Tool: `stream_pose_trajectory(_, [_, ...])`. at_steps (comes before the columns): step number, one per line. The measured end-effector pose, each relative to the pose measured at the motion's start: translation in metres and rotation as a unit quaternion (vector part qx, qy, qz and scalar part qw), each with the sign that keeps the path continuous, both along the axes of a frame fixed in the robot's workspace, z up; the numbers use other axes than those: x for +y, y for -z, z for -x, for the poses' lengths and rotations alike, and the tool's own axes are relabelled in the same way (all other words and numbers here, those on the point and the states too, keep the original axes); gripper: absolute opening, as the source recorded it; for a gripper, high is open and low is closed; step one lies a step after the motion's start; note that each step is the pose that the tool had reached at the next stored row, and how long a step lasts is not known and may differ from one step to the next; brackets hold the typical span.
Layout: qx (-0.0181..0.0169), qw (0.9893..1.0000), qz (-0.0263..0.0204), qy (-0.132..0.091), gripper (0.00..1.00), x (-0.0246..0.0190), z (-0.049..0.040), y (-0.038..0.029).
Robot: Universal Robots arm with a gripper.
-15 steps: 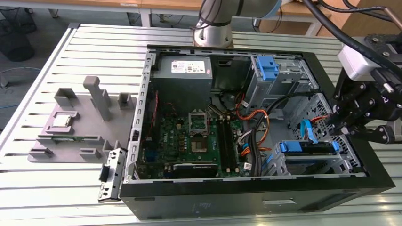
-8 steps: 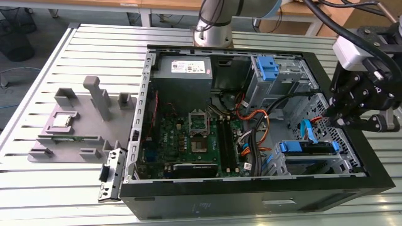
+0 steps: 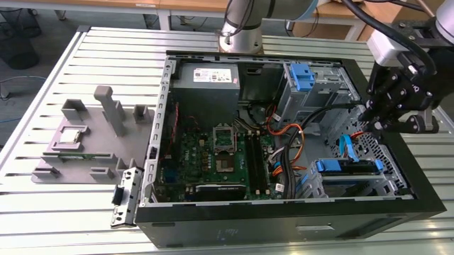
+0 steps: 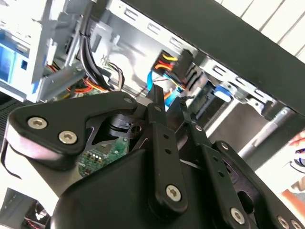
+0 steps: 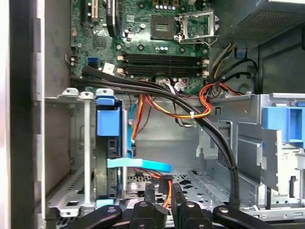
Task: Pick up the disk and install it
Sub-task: 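Insert the second disk wire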
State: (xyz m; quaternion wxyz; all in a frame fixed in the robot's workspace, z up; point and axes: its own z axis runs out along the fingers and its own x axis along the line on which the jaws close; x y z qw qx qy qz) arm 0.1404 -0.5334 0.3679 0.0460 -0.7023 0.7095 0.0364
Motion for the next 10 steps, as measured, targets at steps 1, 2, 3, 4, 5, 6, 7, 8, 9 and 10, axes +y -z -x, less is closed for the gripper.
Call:
stream_pose_trajectory(1, [0.0,1.0,0.0,0.0,0.28,0.002,-0.001,0.0005])
stream_pose_trajectory(2, [0.0,1.0,-0.0001,0.0,0.28,0.0041,-0.0023,0.0009])
stream_pose_trajectory(3, [0.0,1.0,-0.0001,0.0,0.28,0.0061,-0.0036,0.0013])
stream_pose_trajectory(4, [0.0,1.0,-0.0001,0.0,0.28,0.008,-0.0052,0.0017])
stream_pose_trajectory(5, [0.0,1.0,-0.0001,0.0,0.28,0.0097,-0.0072,0.0021])
stream_pose_trajectory(6, [0.0,1.0,0.0,0.0,0.28,0.0111,-0.0092,0.0025])
stream_pose_trajectory(7, [0.0,1.0,0.0,0.0,0.28,0.0126,-0.0111,0.0029])
stream_pose_trajectory(8, [0.0,1.0,0.0,0.0,0.28,0.0142,-0.013,0.0034])
stream_pose_trajectory(9, [0.0,1.0,-0.0001,0.0,0.28,0.0157,-0.0151,0.0039])
stream_pose_trajectory(10, [0.0,1.0,-0.0001,0.0,0.28,0.0169,-0.0171,0.0044])
